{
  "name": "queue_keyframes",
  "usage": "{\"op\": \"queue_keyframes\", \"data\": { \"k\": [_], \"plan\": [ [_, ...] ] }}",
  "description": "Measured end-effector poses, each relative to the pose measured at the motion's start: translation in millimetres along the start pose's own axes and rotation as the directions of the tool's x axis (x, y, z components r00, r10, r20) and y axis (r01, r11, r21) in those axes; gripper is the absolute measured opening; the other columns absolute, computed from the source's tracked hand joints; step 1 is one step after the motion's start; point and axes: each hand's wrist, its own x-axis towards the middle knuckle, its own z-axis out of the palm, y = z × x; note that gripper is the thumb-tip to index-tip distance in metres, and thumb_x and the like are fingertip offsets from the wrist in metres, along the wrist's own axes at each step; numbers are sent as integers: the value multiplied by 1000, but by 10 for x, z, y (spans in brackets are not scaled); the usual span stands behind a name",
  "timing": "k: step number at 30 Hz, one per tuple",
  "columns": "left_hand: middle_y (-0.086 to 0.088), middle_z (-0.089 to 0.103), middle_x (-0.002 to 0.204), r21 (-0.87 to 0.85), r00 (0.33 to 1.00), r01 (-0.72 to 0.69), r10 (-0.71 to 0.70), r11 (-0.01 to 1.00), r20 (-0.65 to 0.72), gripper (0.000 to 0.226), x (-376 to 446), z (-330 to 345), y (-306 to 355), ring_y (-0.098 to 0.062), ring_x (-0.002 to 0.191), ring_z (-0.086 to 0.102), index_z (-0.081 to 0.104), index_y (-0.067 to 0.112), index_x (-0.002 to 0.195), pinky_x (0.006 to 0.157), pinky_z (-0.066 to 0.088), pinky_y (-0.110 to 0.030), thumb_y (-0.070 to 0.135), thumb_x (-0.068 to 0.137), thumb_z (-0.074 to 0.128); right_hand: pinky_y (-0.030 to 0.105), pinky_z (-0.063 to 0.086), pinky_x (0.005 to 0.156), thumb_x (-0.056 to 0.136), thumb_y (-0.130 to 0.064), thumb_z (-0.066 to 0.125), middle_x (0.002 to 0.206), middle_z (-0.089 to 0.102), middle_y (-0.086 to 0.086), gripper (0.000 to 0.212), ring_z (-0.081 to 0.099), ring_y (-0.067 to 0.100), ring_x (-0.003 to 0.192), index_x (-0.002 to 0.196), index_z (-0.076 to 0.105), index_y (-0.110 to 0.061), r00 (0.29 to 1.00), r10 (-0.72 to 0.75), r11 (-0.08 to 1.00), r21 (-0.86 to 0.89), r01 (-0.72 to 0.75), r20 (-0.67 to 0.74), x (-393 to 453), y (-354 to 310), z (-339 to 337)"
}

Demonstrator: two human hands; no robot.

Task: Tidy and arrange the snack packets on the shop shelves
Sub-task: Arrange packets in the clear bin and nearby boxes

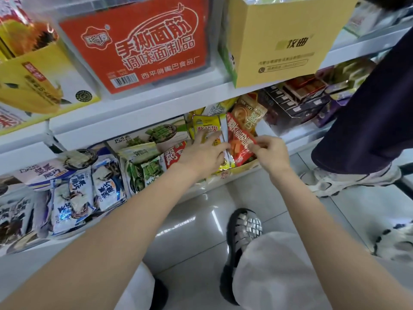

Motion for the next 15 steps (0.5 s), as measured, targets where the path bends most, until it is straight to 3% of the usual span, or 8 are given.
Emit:
{"op": "queue_keyframes", "data": {
  "k": [3,6,8,10,13,15],
  "plan": [
    [3,13,155,19,999,26,-26,999,-22,37,-55,107,-18,-30,142,4,38,37,135,112,12,-54,37,99,25,32,47,77,87,-6,57,79,59,2,8,53,17,76,91,64,-8,992,97,936,347,-64,-80,-57,30,-235],
    [5,12,156,7,999,53,-53,999,12,38,-48,129,-25,-28,143,2,40,39,134,112,1,-57,37,100,24,27,51,65,93,-6,48,85,58,3,17,57,16,75,80,50,-16,989,130,819,571,-65,-75,-126,7,-469],
    [5,12,156,-30,998,59,-58,998,39,38,-21,91,-23,-28,143,3,38,39,135,111,-2,-58,36,100,26,23,49,61,96,-7,42,87,59,2,21,58,15,77,77,43,-18,987,144,746,664,-58,-75,-166,-34,-595],
    [2,16,155,-85,998,65,-65,994,3,39,-13,22,-16,-26,143,8,37,35,137,111,-1,-57,33,98,33,22,49,61,96,-8,40,83,59,-1,21,58,13,76,77,41,-18,985,146,743,668,-51,-87,-198,-82,-670],
    [-3,30,150,-348,977,43,-112,936,-180,47,-52,-126,33,-22,138,26,35,22,140,115,13,-52,32,95,44,24,50,65,96,-9,40,84,60,0,17,60,13,77,82,46,-16,985,163,725,684,-82,-54,-243,-142,-705],
    [-4,39,145,-650,976,-26,-122,759,-181,53,-101,-267,133,-19,131,37,34,14,140,111,29,-39,30,92,52,27,50,68,95,-7,41,84,60,3,17,60,16,78,82,47,-15,985,172,703,701,-120,-3,-276,-177,-719]
  ]
}}
